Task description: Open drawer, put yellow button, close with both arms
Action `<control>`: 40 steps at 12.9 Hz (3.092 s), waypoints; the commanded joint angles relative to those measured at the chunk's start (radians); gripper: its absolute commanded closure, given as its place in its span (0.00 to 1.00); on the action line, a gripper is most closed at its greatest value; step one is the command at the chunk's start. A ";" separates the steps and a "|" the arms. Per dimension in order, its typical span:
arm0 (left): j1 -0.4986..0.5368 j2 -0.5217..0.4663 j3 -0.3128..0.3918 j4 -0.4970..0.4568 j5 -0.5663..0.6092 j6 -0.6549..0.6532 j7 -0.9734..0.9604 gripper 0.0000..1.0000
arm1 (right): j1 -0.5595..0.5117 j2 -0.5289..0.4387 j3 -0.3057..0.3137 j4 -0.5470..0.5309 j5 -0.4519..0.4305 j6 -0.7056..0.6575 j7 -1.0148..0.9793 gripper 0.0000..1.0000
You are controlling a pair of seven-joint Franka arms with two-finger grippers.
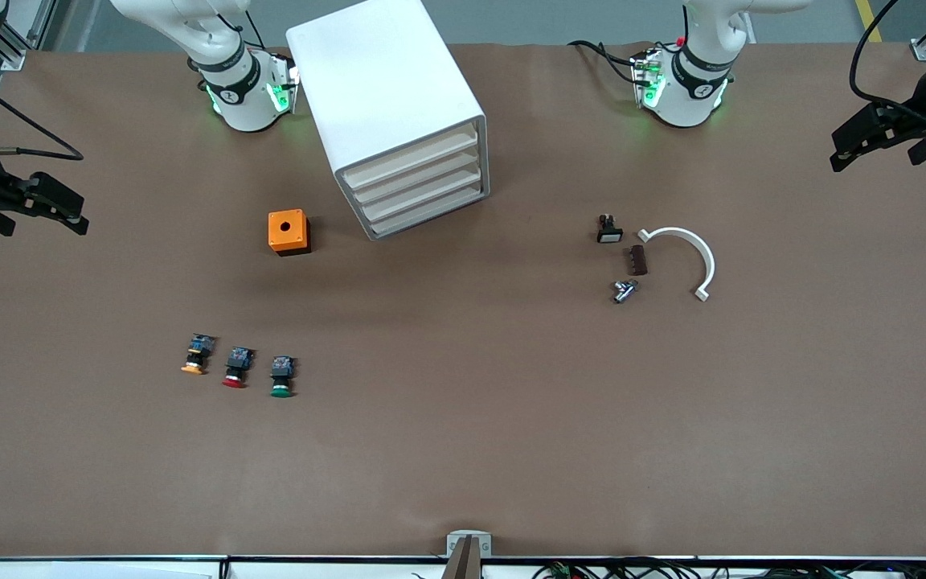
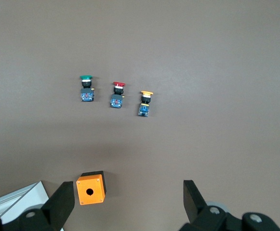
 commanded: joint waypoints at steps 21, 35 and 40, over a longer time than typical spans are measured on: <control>-0.192 0.501 -0.007 0.039 -0.198 0.204 -0.732 0.00 | -0.016 0.002 -0.003 0.013 -0.007 -0.016 -0.014 0.00; -0.445 0.667 -0.010 0.110 -0.329 0.063 -1.828 0.00 | -0.045 0.212 -0.001 -0.007 0.060 0.014 -0.085 0.00; -0.435 0.747 0.002 0.156 -0.653 0.078 -2.314 0.01 | -0.077 0.396 -0.001 -0.023 0.073 0.183 -0.083 0.00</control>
